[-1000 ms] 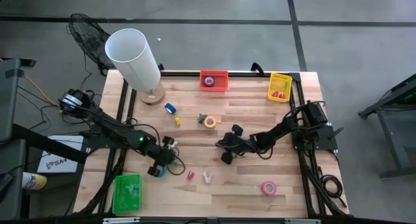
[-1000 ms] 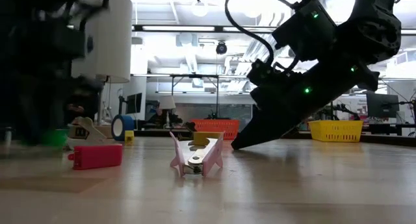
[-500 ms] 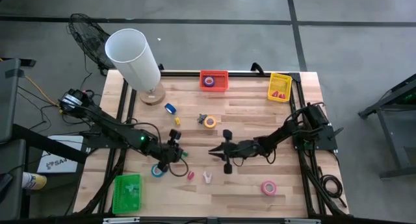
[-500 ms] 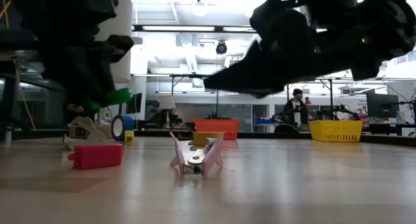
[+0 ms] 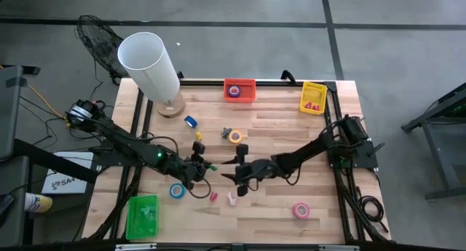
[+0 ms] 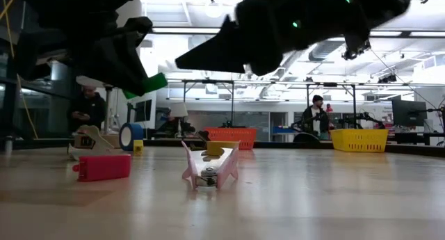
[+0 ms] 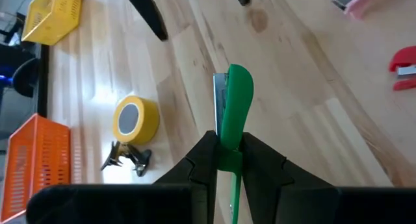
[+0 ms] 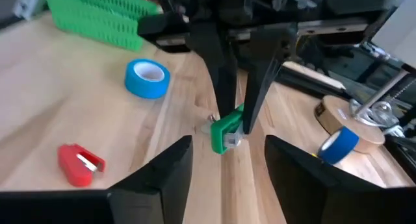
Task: Pick and place Stapler, Stapler remover, tape
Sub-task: Put the mini green stapler into the yellow bin
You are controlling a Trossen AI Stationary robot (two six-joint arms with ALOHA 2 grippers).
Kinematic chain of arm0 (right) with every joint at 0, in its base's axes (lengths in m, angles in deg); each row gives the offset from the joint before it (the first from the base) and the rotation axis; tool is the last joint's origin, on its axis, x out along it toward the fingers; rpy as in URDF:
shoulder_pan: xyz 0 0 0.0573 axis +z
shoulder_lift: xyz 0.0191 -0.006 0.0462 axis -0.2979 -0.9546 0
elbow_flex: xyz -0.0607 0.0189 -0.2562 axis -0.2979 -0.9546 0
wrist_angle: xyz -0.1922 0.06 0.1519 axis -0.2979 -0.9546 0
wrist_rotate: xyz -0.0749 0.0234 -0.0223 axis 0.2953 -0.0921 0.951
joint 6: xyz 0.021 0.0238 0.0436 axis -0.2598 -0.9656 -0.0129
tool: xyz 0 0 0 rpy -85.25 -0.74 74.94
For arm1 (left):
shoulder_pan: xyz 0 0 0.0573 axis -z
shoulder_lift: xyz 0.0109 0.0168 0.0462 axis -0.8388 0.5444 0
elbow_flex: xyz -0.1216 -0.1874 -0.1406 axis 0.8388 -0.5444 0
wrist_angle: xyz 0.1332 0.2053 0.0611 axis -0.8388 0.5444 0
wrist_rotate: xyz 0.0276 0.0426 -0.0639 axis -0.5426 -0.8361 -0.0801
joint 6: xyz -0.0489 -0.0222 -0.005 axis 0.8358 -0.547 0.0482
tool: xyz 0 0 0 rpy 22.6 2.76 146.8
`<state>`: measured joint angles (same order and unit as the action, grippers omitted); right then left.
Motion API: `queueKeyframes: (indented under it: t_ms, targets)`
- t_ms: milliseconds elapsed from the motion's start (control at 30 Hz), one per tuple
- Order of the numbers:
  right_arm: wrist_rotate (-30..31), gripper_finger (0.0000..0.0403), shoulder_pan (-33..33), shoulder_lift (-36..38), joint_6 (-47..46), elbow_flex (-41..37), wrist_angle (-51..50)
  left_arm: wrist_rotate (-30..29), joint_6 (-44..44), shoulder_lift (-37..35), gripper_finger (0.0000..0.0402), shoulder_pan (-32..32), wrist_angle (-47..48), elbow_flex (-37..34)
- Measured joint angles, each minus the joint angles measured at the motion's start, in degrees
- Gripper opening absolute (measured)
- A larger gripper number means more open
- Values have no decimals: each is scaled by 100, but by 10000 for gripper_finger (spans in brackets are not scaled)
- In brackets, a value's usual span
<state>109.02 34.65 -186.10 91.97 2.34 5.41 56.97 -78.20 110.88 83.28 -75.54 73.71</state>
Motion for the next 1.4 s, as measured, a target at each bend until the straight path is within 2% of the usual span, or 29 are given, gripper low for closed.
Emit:
queueKeyframes:
  t_ms: [133, 533, 767, 933, 1400]
  targets:
    - [32, 184, -7, -15, -33, 335, -670, -69, 0, 0, 50, 0, -3, 0]
    - [546, 185, -4, -820, 176, 1032, -729, -173, 15, -4, 50, 0, 7, 0]
    - [819, 174, 0, -883, 179, 1133, -681, -162, 20, -4, 50, 0, 39, 0]
    - [810, 148, -1, -883, 179, 1133, -711, -160, 22, -4, 50, 0, 37, 0]
    - [818, 43, 9, -883, 177, 1133, -712, -113, 39, -4, 50, 0, 78, 0]
